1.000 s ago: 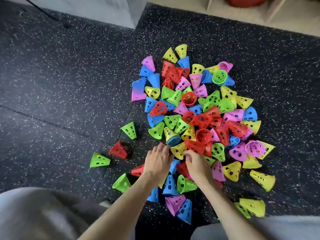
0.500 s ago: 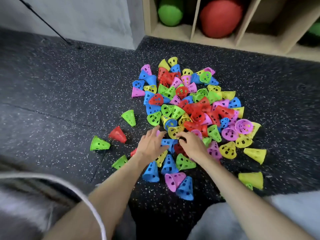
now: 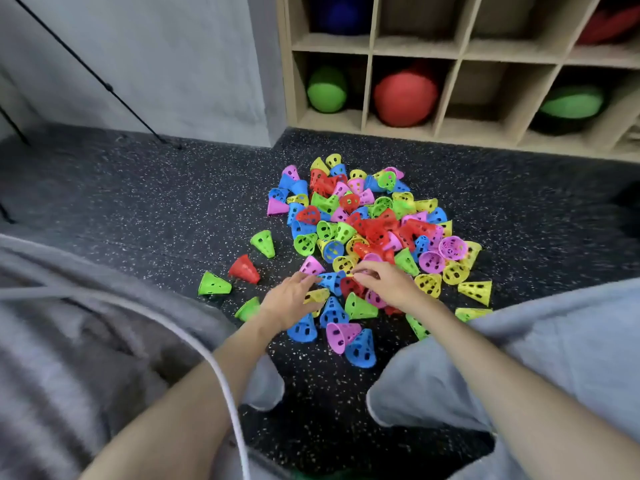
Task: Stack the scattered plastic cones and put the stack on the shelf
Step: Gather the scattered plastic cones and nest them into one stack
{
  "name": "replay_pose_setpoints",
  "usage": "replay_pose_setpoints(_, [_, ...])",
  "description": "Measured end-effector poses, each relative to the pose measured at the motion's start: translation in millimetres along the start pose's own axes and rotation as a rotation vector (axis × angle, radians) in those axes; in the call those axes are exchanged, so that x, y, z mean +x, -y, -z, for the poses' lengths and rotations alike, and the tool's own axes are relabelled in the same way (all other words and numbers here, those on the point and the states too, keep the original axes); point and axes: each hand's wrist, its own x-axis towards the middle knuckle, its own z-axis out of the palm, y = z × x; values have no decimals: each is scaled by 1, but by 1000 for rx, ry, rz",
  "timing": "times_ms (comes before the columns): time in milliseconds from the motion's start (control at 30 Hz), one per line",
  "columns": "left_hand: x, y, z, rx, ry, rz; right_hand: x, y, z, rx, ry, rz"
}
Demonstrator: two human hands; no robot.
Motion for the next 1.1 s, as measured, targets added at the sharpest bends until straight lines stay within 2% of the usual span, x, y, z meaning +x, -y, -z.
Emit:
replay_pose_setpoints(100, [-13, -5, -7, -41, 2, -12, -17, -11, -4, 58, -39, -17])
replay_pose_setpoints(267, [-26, 1, -31, -108, 12, 21, -34, -41, -33, 16, 30, -103])
replay_pose_setpoints(567, [-18, 26, -78, -278, 29, 193, -10, -36, -80, 5, 104, -124])
replay_pose_setpoints(767, [0, 26, -105, -285, -35, 266, 10, -54, -100, 13, 78, -199])
replay_pose_setpoints(933, [11, 22, -117, -178, -98, 344, 17, -67, -108, 74, 5, -240])
replay_pose_setpoints(1100, [14, 15, -117, -121, -119, 430, 16, -72, -110, 42, 40, -208])
